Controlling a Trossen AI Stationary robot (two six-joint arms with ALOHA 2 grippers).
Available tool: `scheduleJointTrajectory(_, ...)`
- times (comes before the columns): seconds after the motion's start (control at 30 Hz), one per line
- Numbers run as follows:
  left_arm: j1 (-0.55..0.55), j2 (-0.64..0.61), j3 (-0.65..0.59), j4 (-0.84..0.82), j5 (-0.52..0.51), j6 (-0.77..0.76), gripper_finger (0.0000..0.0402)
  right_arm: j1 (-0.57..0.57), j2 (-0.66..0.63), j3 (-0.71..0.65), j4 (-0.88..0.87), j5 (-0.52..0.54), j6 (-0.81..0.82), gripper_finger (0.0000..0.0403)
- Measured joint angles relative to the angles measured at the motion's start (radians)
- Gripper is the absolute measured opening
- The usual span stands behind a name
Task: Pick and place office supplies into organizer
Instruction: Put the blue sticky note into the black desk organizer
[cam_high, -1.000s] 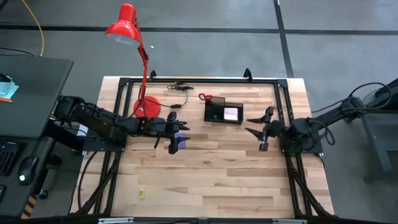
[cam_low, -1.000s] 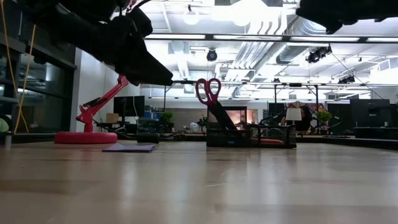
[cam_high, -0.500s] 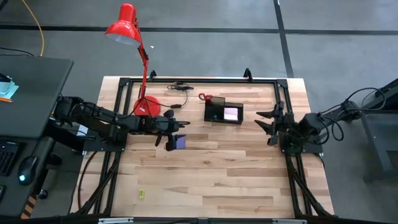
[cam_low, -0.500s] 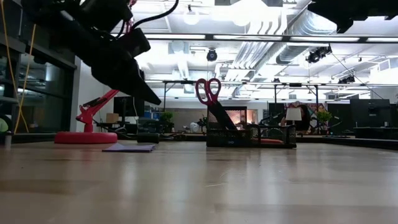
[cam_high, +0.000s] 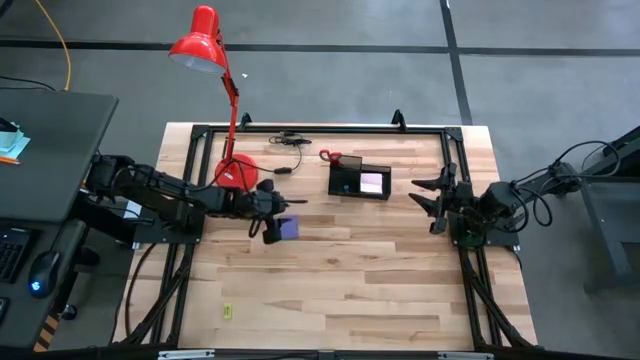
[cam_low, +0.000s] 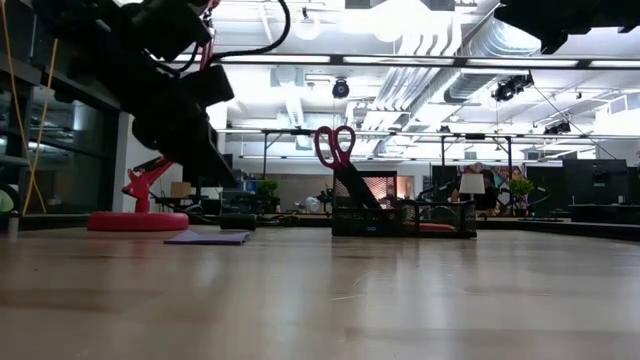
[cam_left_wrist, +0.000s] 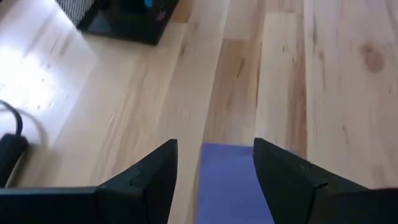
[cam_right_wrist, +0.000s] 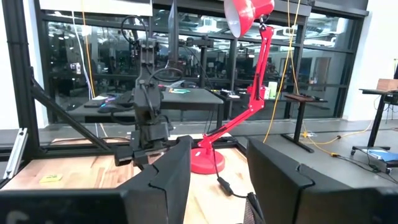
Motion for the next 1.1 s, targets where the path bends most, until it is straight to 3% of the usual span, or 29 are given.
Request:
scheduleJointTrajectory(0.73,-0.038,-0.001,0.0,-0.108,0.057,-0.088,0.0193,0.0,0.0,0.0,0.0,0.0,0.0,0.015)
scheduleJointTrajectory(0.93,-0.101,0.0,0.0,-0.105,-0.052,-0.118,0.0193,0.0,0.0,0.0,0.0,0.0,0.0,0.0151)
scheduleJointTrajectory(1.1,-0.14,0.0,0.0,-0.105,-0.077,-0.112,0.0193,0.0,0.0,0.0,0.0,-0.001,0.0,0.0152)
